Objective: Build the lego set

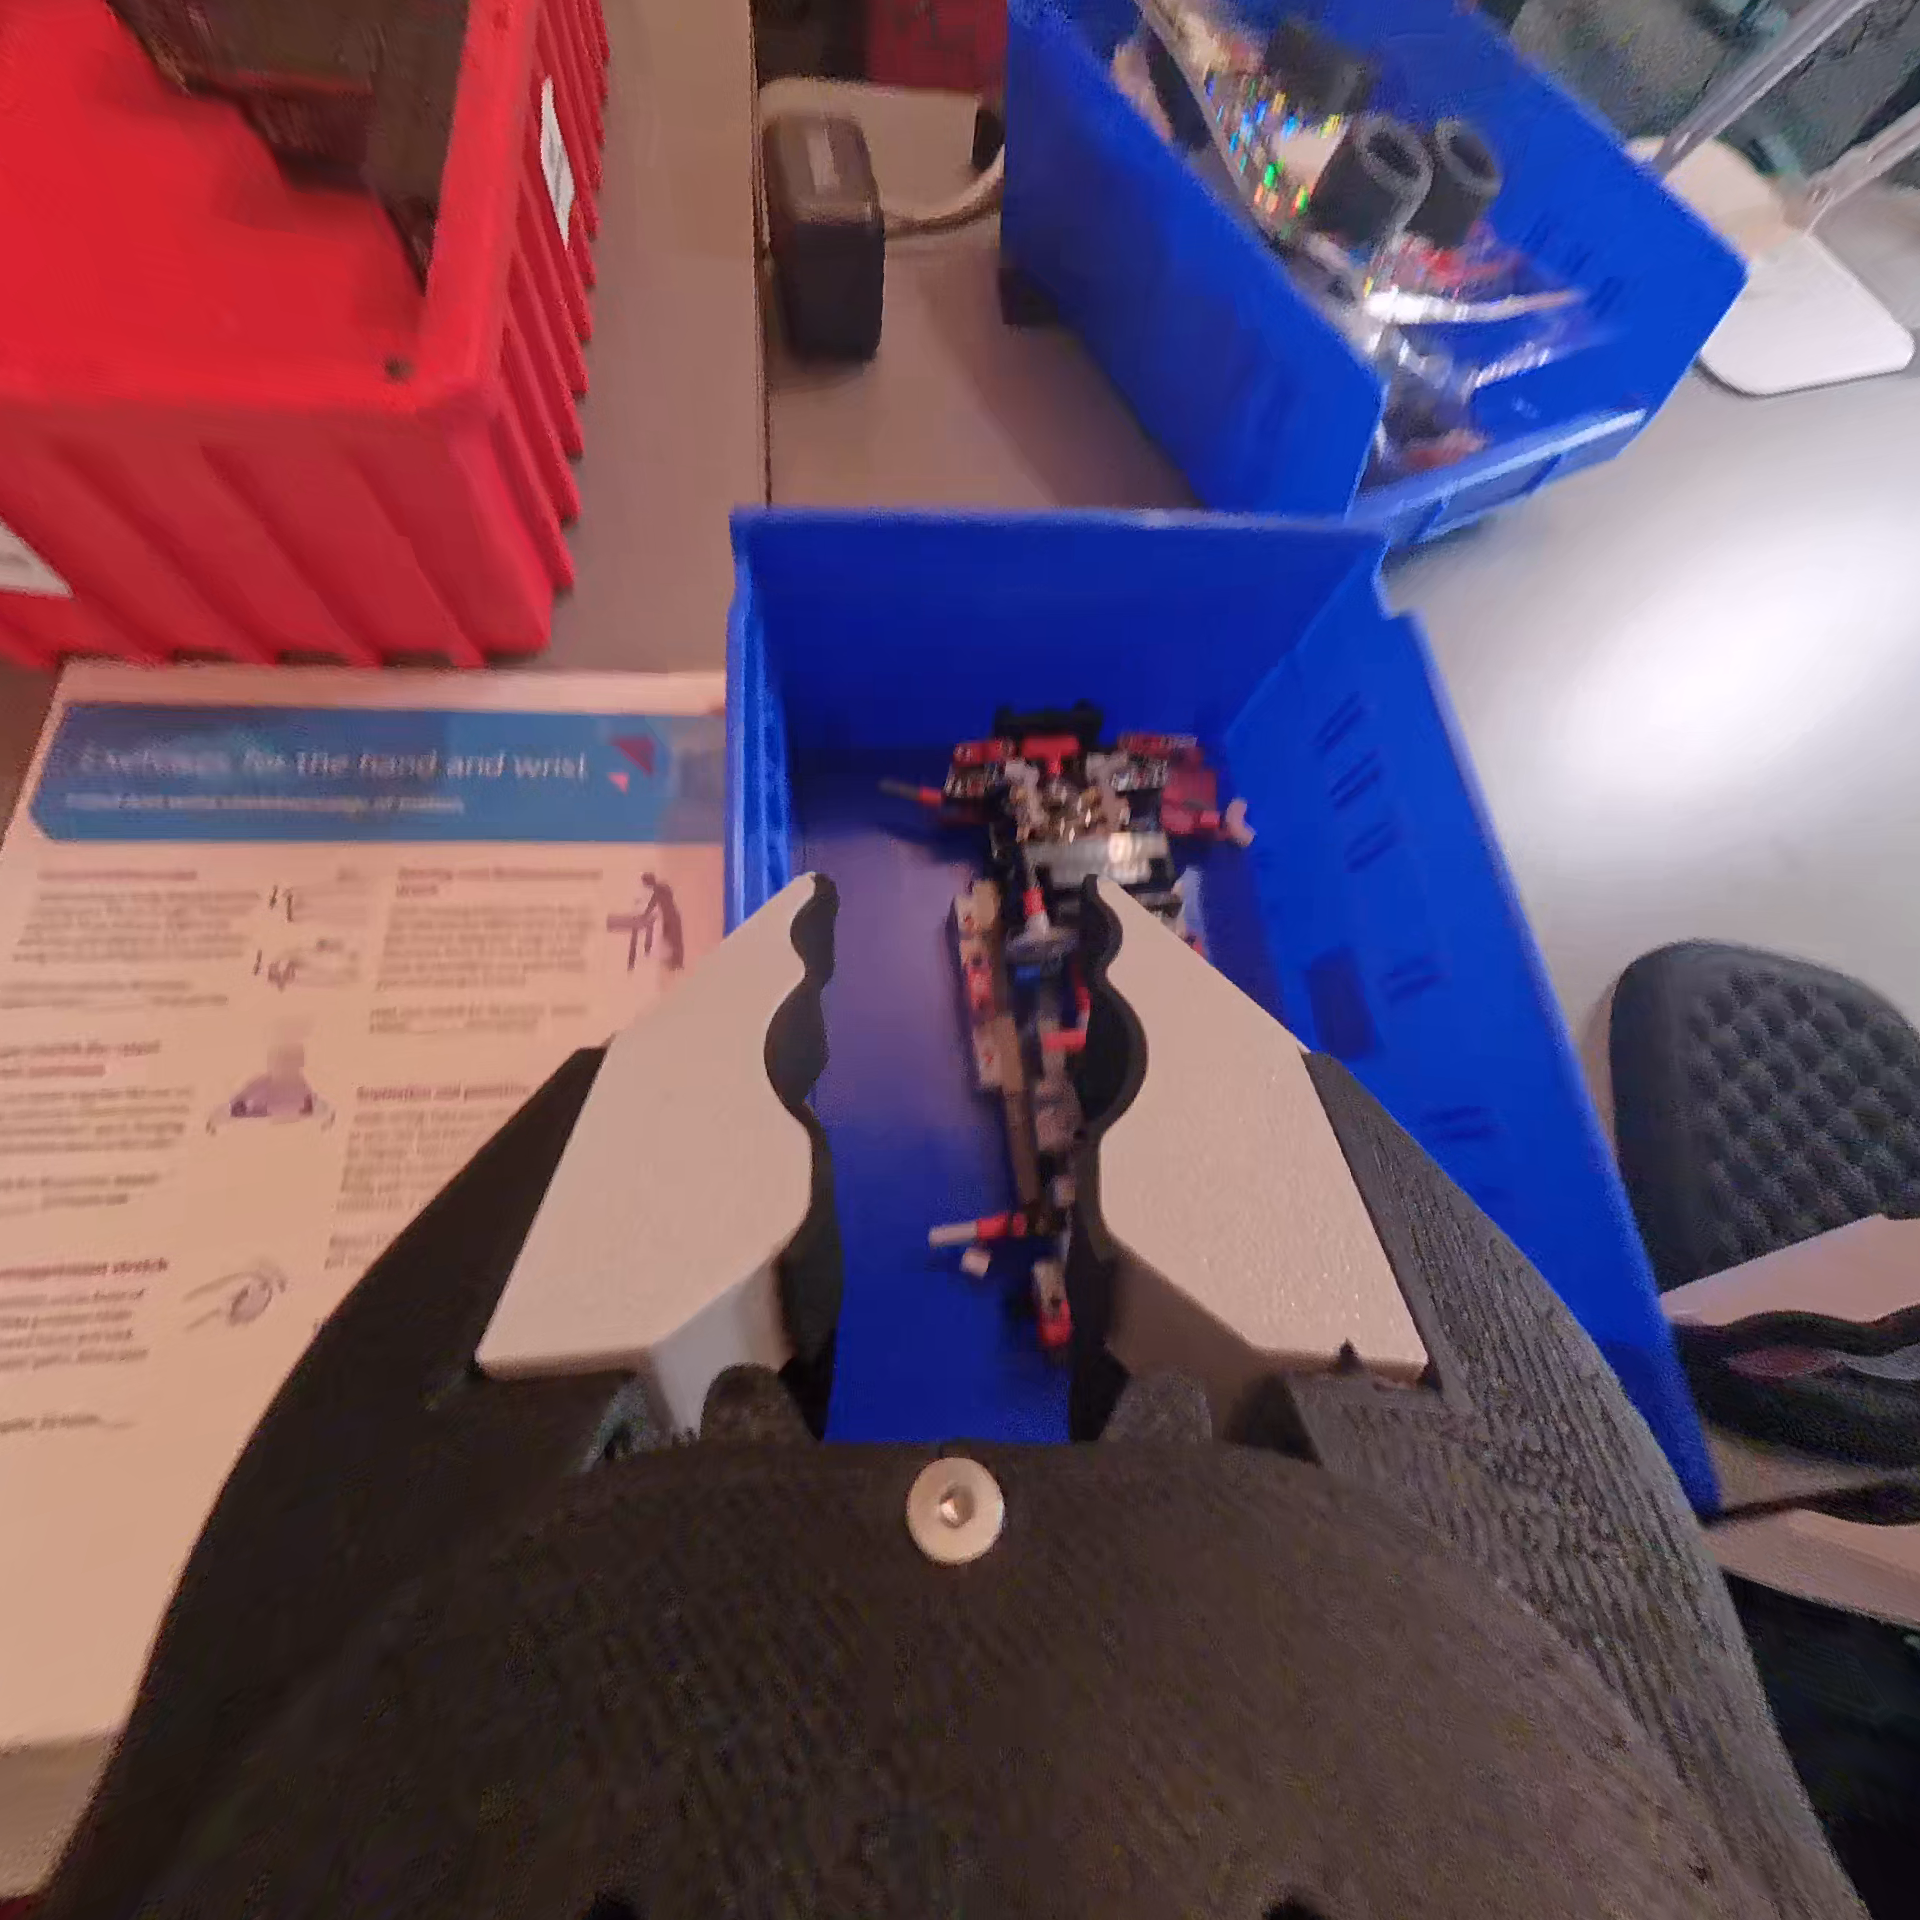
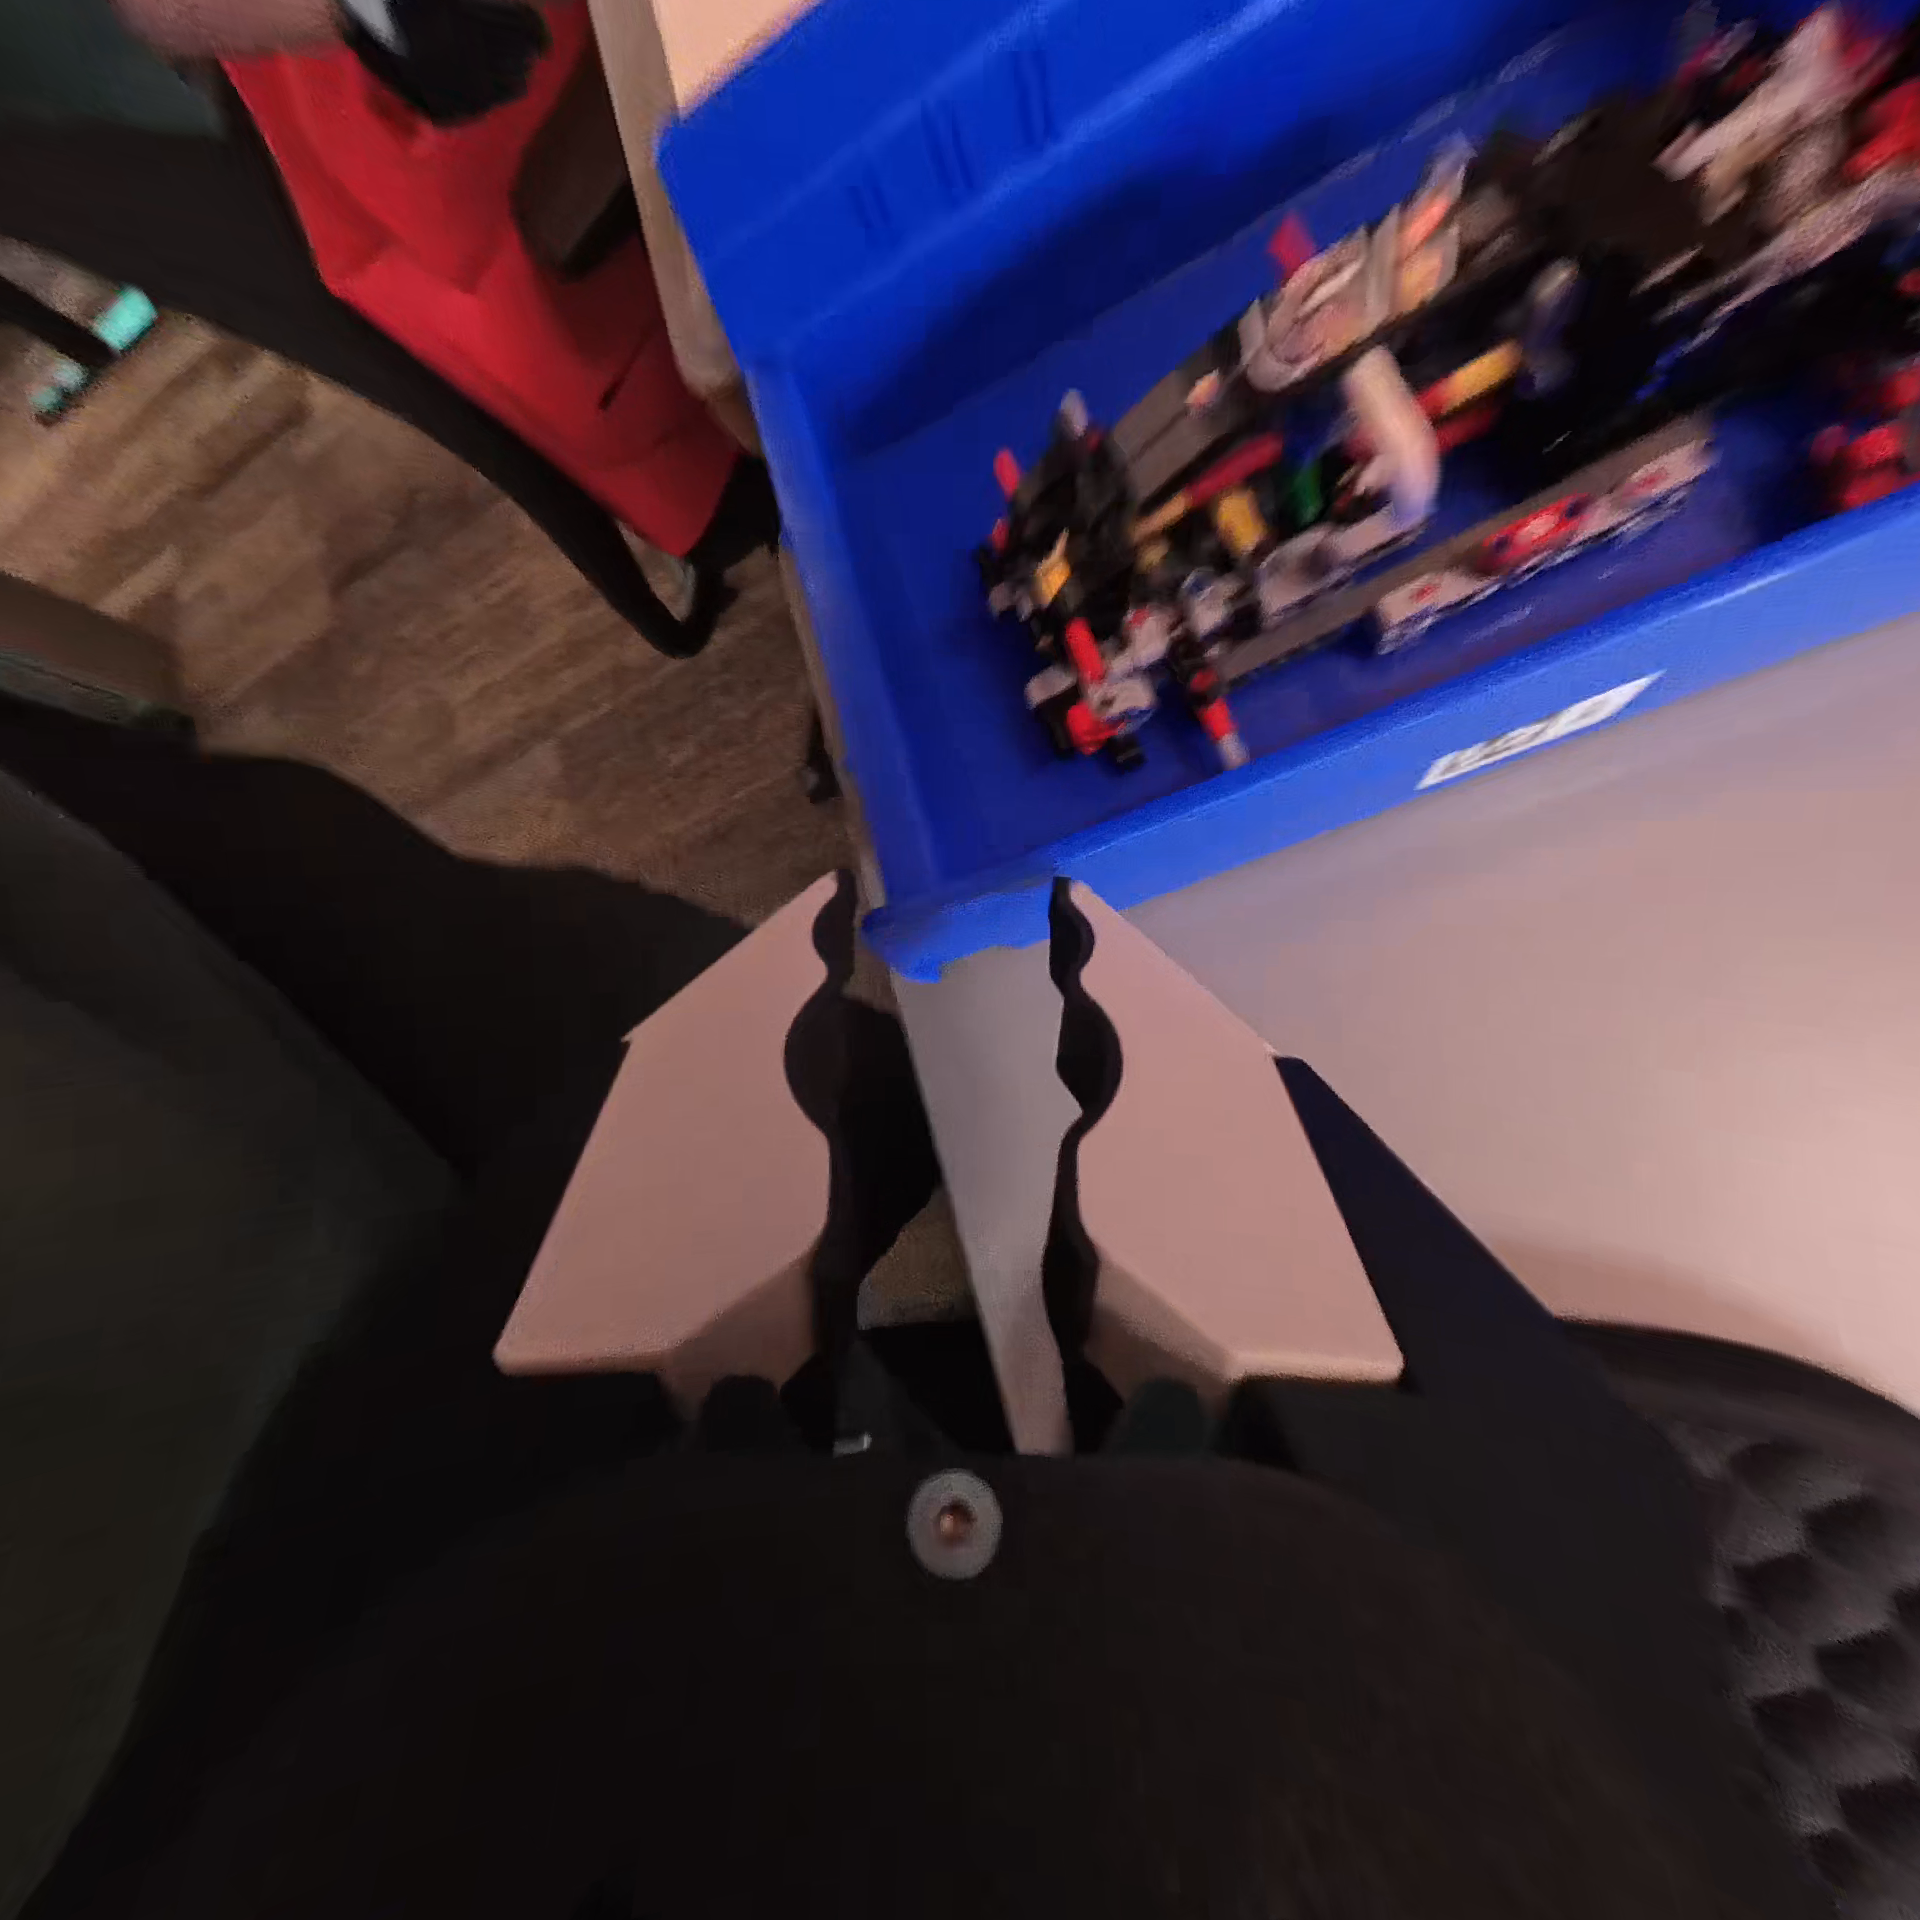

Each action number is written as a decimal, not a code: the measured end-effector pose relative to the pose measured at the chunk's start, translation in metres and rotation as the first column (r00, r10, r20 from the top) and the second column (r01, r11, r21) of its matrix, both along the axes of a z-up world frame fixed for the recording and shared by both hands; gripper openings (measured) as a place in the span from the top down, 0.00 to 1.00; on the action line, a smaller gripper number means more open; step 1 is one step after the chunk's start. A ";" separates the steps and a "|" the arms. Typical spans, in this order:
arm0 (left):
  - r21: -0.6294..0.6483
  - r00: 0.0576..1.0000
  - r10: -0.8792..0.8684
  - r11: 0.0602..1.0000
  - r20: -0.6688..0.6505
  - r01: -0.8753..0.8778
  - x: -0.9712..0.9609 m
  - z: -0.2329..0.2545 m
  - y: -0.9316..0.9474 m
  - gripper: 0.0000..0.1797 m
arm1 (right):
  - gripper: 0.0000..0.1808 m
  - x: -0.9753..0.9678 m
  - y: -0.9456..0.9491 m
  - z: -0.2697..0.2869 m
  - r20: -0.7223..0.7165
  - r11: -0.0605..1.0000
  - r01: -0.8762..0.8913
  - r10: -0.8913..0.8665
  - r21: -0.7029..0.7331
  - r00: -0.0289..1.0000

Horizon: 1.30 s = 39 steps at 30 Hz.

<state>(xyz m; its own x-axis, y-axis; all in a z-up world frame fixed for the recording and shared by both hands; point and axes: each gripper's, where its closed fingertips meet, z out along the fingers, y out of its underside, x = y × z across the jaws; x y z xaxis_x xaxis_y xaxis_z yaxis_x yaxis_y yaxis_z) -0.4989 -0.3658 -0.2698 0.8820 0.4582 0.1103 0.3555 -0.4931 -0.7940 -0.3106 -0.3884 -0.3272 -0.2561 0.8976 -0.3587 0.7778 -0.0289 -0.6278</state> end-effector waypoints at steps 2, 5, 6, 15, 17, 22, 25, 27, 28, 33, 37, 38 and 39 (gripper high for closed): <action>0.024 0.999 0.011 1.000 -0.036 -0.010 -0.004 0.018 0.020 0.74 | 0.78 -0.009 0.039 0.023 -0.093 0.998 0.056 -0.057 -0.014 0.994; 0.068 0.997 0.046 0.997 -0.061 -0.042 -0.010 0.049 0.054 0.73 | 0.74 -0.020 0.152 0.047 -0.188 0.973 0.217 -0.199 0.080 0.962; 0.089 0.997 0.056 0.995 -0.057 -0.051 -0.010 0.057 0.066 0.73 | 0.73 -0.022 0.200 0.050 -0.207 0.954 0.278 -0.251 0.113 0.946; 0.131 0.990 0.103 0.987 -0.097 -0.090 -0.020 0.097 0.147 0.75 | 0.67 -0.084 0.484 -0.018 -0.006 0.881 0.440 -0.446 0.175 0.895; 0.071 0.987 0.066 0.996 -0.145 -0.057 -0.035 0.095 0.156 0.75 | 0.82 -0.094 0.466 -0.034 0.098 0.927 0.373 -0.374 0.027 0.922; -0.034 0.988 -0.011 0.999 -0.151 0.006 -0.096 0.068 0.193 0.75 | 0.93 -0.083 0.471 -0.039 0.053 0.887 0.397 -0.420 0.237 0.906; -0.128 0.989 -0.071 0.990 -0.130 0.054 -0.135 0.025 0.228 0.75 | 0.96 -0.074 0.455 -0.039 0.055 0.854 0.426 -0.461 0.298 0.886; -0.202 0.989 -0.098 0.977 -0.110 0.074 -0.160 -0.012 0.249 0.74 | 0.97 -0.071 0.439 -0.039 0.057 0.838 0.437 -0.479 0.326 0.876; -0.236 0.990 -0.103 0.969 -0.097 0.077 -0.171 -0.030 0.258 0.72 | 0.97 -0.070 0.432 -0.039 0.060 0.831 0.450 -0.494 0.327 0.867; -0.293 0.992 -0.123 0.950 -0.023 0.111 -0.197 -0.091 0.294 0.66 | 0.97 -0.064 0.407 -0.039 0.056 0.796 0.508 -0.553 0.330 0.831; -0.343 0.986 -0.155 0.931 -0.066 0.123 -0.214 -0.115 0.310 0.69 | 0.97 -0.061 0.400 -0.039 0.047 0.789 0.523 -0.565 0.324 0.824; -0.338 0.985 -0.161 0.932 -0.058 0.132 -0.217 -0.118 0.315 0.67 | 0.97 -0.061 0.400 -0.038 0.046 0.789 0.524 -0.566 0.319 0.823; -0.324 0.984 -0.166 0.936 -0.059 0.139 -0.220 -0.118 0.320 0.67 | 0.97 -0.062 0.400 -0.038 0.046 0.792 0.522 -0.563 0.318 0.825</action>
